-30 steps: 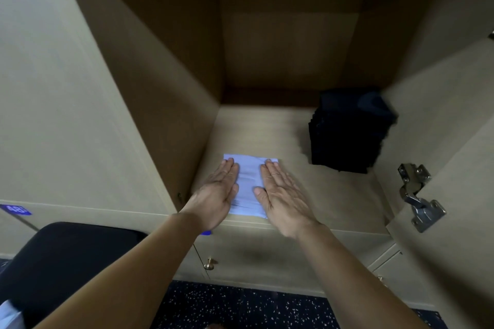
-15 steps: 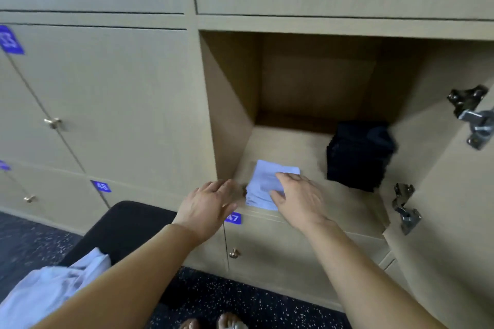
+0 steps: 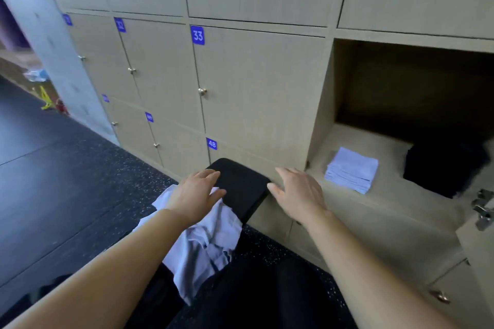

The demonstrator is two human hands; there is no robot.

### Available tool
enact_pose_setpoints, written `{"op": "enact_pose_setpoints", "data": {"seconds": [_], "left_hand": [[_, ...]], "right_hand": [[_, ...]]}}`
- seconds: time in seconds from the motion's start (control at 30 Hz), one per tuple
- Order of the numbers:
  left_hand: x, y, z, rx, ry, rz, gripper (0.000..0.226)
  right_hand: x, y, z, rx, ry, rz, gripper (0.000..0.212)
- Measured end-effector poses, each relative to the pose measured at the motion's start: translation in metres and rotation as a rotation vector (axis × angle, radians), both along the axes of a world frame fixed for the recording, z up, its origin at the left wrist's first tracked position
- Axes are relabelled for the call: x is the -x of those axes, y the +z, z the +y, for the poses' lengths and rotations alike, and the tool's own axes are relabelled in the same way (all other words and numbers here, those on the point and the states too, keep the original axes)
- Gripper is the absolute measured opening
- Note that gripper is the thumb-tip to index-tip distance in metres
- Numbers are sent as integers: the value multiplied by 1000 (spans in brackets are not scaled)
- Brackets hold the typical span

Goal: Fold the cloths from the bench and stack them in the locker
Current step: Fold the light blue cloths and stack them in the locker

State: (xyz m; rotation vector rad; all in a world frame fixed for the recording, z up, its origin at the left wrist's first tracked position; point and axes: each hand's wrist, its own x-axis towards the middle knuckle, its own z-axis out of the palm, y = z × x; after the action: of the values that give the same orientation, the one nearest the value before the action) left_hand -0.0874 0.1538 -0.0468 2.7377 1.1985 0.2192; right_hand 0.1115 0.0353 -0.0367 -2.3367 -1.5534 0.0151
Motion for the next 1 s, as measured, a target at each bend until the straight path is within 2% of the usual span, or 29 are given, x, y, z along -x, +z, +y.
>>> {"op": "enact_pose_setpoints", "data": {"seconds": [0.27,0.43,0.6,0.77,1.0], "left_hand": [[103,-29,10,46,169,-1,50],[136,-59,11,100,244,16,46],[144,-93,21,174,300,37,37],[141,-119,39,218,305,1,34],[87,-137,79,216,211,-95,34]], "right_hand": [[69,-18,19,33,109,19,39],[83,-42,28,105,132,39,40],[86,-72,42,160,136,48,35],[89,-99,66,190,176,95,17],[89,-133,106,189,190,114,21]]}}
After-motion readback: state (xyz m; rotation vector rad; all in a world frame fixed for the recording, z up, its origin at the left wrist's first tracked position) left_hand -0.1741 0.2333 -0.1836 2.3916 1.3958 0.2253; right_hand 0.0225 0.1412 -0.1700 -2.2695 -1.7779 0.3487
